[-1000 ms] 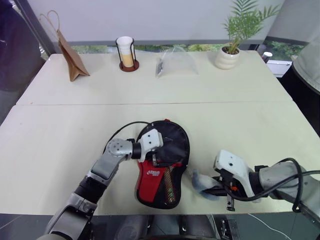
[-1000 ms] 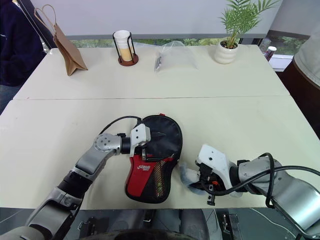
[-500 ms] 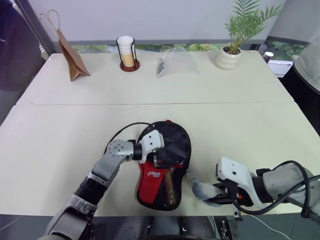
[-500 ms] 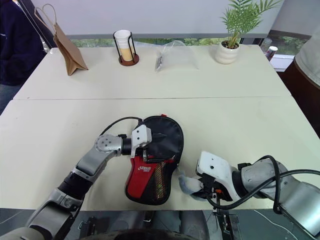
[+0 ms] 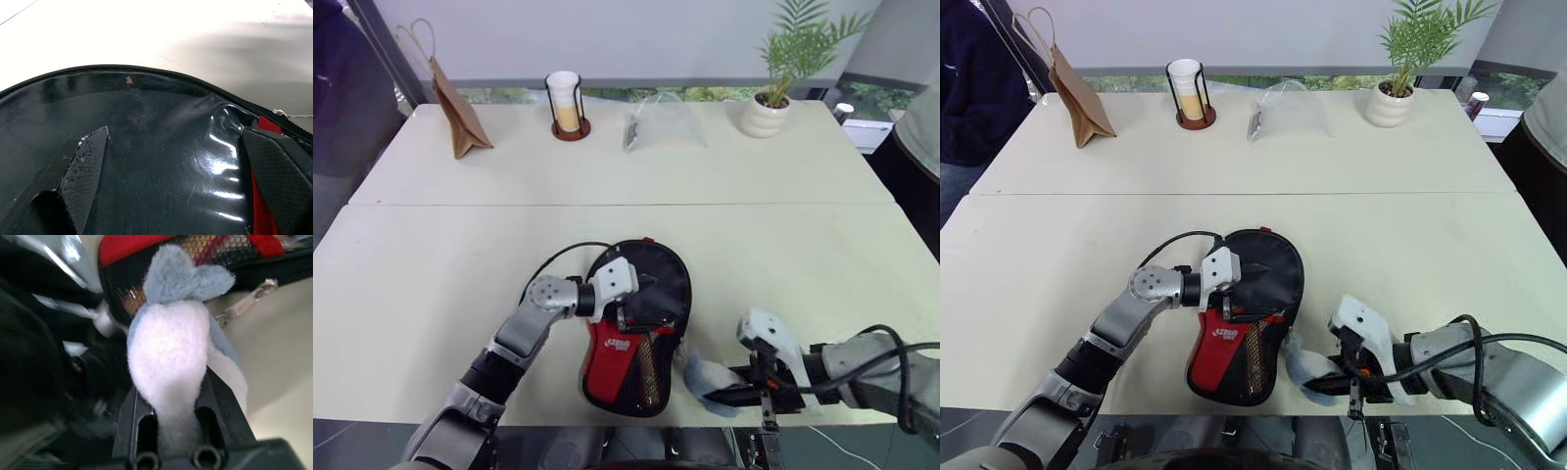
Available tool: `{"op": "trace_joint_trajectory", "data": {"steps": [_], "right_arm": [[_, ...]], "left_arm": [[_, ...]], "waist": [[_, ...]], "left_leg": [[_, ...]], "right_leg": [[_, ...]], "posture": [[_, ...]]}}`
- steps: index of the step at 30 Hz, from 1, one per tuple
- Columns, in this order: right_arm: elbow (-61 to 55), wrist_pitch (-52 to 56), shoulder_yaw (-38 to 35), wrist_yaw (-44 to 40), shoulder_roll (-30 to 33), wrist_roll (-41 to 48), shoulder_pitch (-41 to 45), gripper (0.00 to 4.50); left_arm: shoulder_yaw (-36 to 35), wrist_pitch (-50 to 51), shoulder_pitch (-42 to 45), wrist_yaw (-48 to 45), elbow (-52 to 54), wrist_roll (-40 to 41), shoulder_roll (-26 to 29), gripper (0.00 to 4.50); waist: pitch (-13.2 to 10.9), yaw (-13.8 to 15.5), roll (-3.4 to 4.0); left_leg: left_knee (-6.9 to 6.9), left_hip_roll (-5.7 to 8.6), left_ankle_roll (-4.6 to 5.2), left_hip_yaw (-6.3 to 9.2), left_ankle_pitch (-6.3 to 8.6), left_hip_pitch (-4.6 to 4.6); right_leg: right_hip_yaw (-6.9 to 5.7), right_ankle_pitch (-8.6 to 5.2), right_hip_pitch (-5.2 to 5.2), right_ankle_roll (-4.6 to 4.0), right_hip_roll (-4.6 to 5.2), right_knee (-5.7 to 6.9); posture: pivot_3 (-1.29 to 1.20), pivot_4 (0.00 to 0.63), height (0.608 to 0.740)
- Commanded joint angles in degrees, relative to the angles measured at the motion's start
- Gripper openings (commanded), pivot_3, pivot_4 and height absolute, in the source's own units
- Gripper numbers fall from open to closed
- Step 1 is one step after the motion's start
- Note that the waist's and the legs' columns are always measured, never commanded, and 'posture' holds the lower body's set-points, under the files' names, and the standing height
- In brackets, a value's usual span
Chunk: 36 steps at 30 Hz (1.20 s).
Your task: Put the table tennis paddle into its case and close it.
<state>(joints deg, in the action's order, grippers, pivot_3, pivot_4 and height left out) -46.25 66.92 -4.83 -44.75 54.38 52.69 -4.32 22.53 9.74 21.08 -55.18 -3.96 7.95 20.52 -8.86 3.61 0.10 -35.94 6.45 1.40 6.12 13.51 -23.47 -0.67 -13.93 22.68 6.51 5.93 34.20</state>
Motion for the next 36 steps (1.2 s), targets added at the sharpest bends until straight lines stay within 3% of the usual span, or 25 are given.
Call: {"op": "trace_joint_trajectory", "data": {"steps": [1,6,11,17,26,32,36], "right_arm": [[2.58,7.85,-2.81,8.54,-4.82,13.86,1.35,0.10],[4.99,10.39,-4.87,24.33,-7.21,28.19,-5.28,0.10],[6.91,1.06,-4.07,42.65,-3.07,46.38,-15.01,0.10],[3.81,-7.57,-0.73,51.06,2.32,56.30,-23.87,0.10],[2.79,-9.45,-1.86,46.72,7.91,54.42,-29.09,0.10],[4.47,-5.32,-15.21,36.06,12.19,49.07,-36.35,0.10],[7.03,-2.55,-23.69,29.65,14.24,45.68,-35.75,0.10]], "left_arm": [[0.62,2.62,-1.73,1.73,-3.72,-3.24,1.46,4.50],[0.88,2.80,-2.23,2.06,-3.03,-3.20,1.27,4.50],[1.08,2.82,-2.79,2.49,-2.42,-3.32,1.05,4.50],[1.49,2.97,-2.93,2.83,-2.33,-3.29,0.74,4.50],[1.76,2.35,-2.11,2.52,-3.53,-3.43,0.50,4.50],[1.89,1.75,-1.14,2.60,-5.02,-3.59,-0.14,4.50],[1.72,1.06,-0.39,2.66,-6.41,-3.68,-0.56,4.50]], "waist": [[0.01,-0.04,0.00],[0.05,0.13,0.05],[0.10,-0.06,0.12],[0.13,-0.27,0.16],[0.13,-0.47,0.17],[0.11,-0.01,0.17],[0.13,0.09,0.20]], "left_leg": [[0.00,-0.01,0.00,0.01,0.00,0.00],[0.05,-0.02,0.00,0.02,0.00,0.00],[0.06,0.02,0.01,-0.03,0.00,0.00],[0.06,-0.04,0.01,-0.02,0.00,0.00],[0.05,-0.04,0.01,-0.03,0.01,-0.04],[0.00,-0.03,0.01,-0.05,0.01,-0.10],[-0.01,-0.05,0.01,-0.07,0.01,-0.10]], "right_leg": [[0.00,0.00,-0.01,0.00,-0.02,0.00],[0.01,0.04,0.09,-0.10,-0.02,0.00],[0.06,0.04,0.09,-0.08,0.04,-0.04],[0.07,-0.10,-0.03,0.11,0.04,-0.06],[0.09,-0.12,-0.04,0.12,0.06,-0.11],[0.09,-0.13,-0.04,0.13,0.07,-0.13],[0.09,-0.13,-0.05,0.13,0.07,-0.12]], "posture": [[0.00,0.150,0.740],[0.00,0.150,0.740],[0.00,0.150,0.740],[0.00,0.150,0.740],[0.00,0.150,0.740],[0.00,0.150,0.740],[0.00,0.150,0.740]]}}
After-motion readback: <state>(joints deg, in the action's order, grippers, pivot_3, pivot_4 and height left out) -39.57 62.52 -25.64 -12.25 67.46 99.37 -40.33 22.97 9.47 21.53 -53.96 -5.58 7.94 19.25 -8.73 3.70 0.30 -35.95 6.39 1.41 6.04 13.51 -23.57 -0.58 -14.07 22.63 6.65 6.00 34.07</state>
